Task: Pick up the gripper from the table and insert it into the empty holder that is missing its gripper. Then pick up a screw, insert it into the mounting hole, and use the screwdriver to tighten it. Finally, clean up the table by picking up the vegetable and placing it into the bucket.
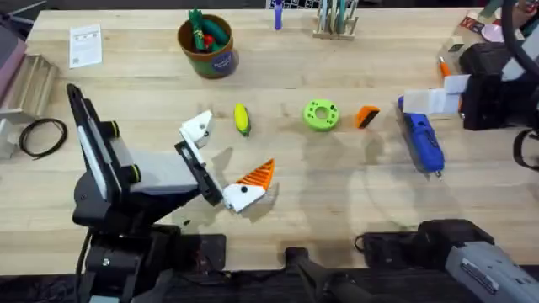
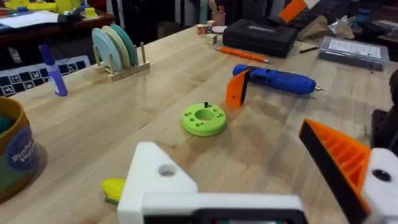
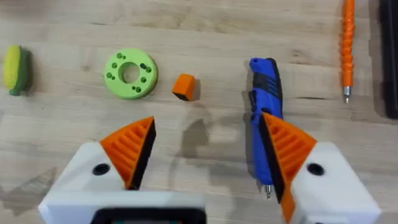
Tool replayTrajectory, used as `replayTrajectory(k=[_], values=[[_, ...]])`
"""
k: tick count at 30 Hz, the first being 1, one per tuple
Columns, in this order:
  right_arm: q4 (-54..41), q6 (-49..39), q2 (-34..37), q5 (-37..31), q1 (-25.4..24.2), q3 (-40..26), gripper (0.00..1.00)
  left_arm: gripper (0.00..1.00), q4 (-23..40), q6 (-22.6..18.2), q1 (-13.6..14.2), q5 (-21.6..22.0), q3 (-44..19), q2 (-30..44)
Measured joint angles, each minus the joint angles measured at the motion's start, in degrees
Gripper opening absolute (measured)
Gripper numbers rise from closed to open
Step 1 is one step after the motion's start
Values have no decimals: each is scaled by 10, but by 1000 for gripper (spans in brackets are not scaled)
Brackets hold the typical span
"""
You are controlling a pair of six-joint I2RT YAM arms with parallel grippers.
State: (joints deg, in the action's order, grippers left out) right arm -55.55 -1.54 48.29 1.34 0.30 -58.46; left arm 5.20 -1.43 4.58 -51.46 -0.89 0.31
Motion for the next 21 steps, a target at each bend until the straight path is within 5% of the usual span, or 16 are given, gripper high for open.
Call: replayTrajectory(k=[9,16,21], values=[[-10,32,18,0,0,-5,991,986,0,0,0,0,0,0],[-100,62,145,0,7,-90,992,986,0,2,0,0,0,0],[-130,66,237,0,63,-158,992,986,0,2,0,0,0,0]])
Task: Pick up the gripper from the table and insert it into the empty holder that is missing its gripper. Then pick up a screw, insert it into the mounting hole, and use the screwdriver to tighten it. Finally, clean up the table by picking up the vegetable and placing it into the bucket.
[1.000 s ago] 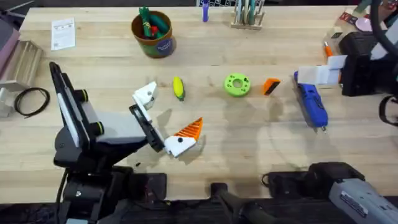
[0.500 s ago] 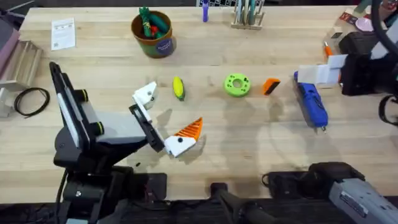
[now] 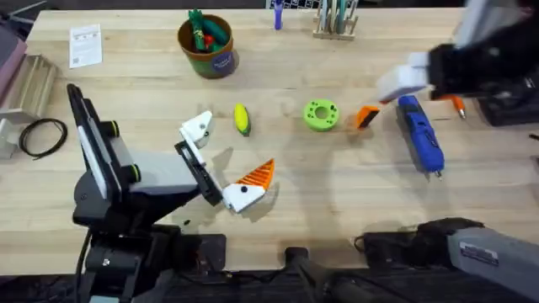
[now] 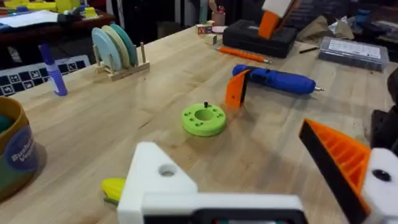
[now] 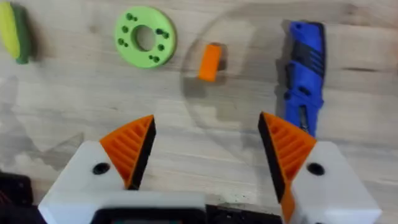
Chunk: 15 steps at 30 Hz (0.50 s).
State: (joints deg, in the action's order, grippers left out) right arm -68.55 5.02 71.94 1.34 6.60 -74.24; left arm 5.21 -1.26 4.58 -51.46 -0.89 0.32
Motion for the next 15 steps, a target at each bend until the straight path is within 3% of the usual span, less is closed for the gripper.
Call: replayTrajectory(k=[5,15], values=[[5,2,66,0,54,-8,991,986,0,0,0,0,0,0],[13,98,138,-27,60,-8,992,986,0,0,0,0,0,0]])
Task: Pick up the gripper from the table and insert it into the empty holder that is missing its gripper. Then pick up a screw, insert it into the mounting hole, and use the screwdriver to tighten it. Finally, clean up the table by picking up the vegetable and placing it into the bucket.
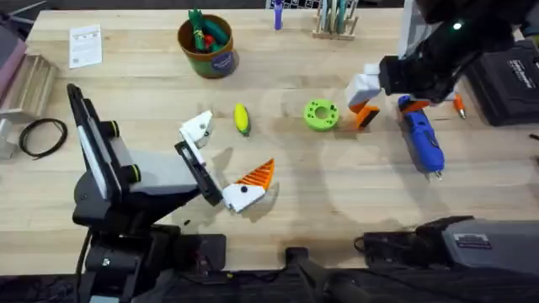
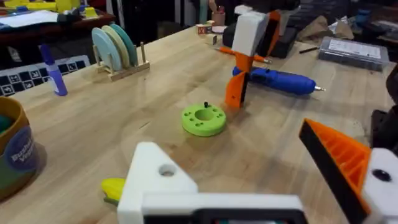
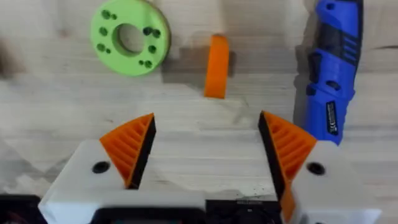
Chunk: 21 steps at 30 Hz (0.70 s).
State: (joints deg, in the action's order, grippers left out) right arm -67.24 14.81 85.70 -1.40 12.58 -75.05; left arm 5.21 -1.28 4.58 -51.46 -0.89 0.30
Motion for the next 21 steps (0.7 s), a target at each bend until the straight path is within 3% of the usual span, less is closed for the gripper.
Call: replayTrajectory(k=[21], values=[[57,41,66,-22,-12,1,991,986,0,0,0,0,0,0]])
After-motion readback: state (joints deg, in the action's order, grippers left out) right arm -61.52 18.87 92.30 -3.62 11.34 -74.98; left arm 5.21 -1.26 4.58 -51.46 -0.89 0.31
